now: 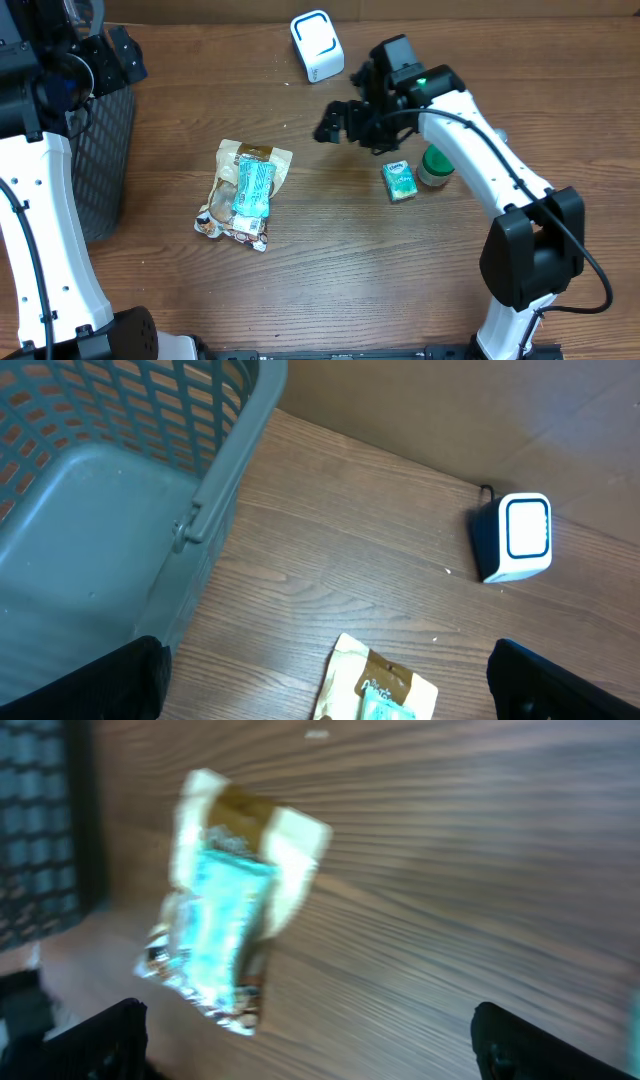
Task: Scan the item barcode
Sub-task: 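Move the right gripper to the wipes packet and grasp it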
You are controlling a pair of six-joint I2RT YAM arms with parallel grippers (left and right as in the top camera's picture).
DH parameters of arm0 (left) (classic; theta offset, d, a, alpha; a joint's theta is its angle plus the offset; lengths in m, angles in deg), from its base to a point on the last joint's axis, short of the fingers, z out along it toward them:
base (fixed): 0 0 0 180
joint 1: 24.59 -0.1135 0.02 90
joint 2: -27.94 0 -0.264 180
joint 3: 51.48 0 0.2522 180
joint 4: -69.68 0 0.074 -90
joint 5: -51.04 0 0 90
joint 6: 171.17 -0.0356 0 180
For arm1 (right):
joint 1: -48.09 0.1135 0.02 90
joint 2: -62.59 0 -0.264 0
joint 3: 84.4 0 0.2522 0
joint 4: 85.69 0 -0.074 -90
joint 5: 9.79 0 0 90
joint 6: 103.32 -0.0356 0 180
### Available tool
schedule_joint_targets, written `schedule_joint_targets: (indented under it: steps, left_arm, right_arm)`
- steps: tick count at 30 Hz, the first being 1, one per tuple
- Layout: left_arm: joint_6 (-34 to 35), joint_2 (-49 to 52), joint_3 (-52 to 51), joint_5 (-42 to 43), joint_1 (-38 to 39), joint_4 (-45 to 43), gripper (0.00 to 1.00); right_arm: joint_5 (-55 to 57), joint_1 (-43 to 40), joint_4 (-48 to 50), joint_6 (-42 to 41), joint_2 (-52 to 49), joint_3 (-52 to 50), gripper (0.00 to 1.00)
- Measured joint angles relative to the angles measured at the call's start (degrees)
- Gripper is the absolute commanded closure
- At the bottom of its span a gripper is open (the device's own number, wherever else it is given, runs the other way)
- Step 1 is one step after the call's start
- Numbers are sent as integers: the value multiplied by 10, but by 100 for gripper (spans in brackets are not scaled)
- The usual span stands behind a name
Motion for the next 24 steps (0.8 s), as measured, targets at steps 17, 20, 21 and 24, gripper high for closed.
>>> schedule_joint_targets:
  steps: [17, 20, 21, 24]
  left_arm:
    - [0, 0, 0, 0, 0, 0, 0]
    - [0, 0, 0, 0, 0, 0, 0]
    - [0, 0, 0, 0, 0, 0, 1]
    - [0, 0, 0, 0, 0, 0, 0]
  right_arm:
    - [29, 110, 87, -43, -34, 0, 11]
    - [33, 118, 103, -53, -61, 0, 32]
    - [34, 121, 108, -56, -70, 0, 37]
    - [36, 130, 115, -74, -89, 0, 39]
